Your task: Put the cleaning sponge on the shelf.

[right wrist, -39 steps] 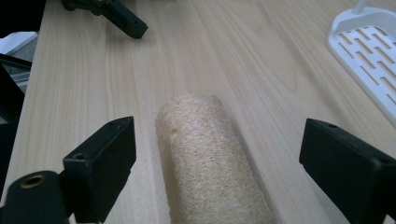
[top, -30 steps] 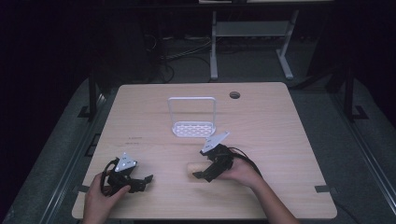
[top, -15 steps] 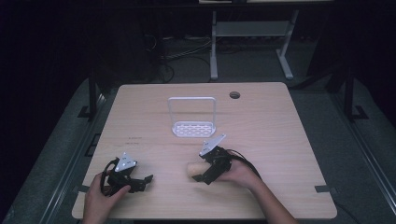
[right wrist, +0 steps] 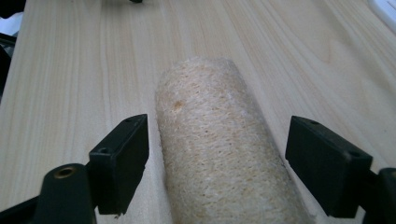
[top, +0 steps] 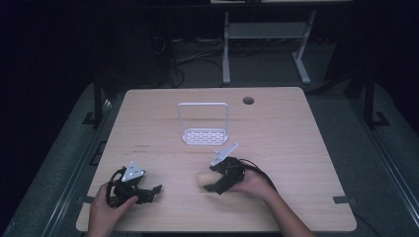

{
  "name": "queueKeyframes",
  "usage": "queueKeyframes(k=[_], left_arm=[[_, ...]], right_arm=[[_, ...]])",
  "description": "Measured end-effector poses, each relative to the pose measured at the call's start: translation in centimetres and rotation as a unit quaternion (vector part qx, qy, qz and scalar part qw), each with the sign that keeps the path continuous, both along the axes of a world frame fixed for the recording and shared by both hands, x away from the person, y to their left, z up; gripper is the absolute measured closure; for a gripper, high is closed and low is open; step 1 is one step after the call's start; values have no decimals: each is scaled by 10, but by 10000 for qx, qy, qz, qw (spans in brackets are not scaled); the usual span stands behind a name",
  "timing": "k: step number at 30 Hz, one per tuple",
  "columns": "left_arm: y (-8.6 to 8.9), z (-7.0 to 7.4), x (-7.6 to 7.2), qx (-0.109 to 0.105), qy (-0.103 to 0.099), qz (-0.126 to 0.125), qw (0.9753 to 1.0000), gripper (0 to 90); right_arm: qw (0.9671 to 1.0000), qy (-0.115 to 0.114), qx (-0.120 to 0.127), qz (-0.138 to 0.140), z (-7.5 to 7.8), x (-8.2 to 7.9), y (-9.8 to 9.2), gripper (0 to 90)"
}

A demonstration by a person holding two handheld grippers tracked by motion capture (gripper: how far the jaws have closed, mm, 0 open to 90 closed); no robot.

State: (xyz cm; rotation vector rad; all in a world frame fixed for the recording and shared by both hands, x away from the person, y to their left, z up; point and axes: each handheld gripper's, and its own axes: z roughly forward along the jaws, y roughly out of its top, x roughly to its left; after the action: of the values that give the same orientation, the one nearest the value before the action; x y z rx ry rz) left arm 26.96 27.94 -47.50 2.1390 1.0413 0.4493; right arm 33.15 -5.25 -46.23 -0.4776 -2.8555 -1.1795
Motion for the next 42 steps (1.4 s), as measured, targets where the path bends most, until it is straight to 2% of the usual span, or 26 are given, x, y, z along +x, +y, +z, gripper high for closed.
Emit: queueKeyframes(k=[10, 20, 42], left_arm=[[0, 0, 0, 4, -1, -5, 10000, 127], [0, 0, 0, 3, -1, -3, 10000, 127], [0, 0, 0, 4, -2, -4, 10000, 127]], right_arm=[[9999, -106, -36, -30, -1, -1, -2, 315], [9999, -87, -59, -41, -1, -3, -2, 389], [9992, -222, -24, -339, 8, -3, -4, 397]])
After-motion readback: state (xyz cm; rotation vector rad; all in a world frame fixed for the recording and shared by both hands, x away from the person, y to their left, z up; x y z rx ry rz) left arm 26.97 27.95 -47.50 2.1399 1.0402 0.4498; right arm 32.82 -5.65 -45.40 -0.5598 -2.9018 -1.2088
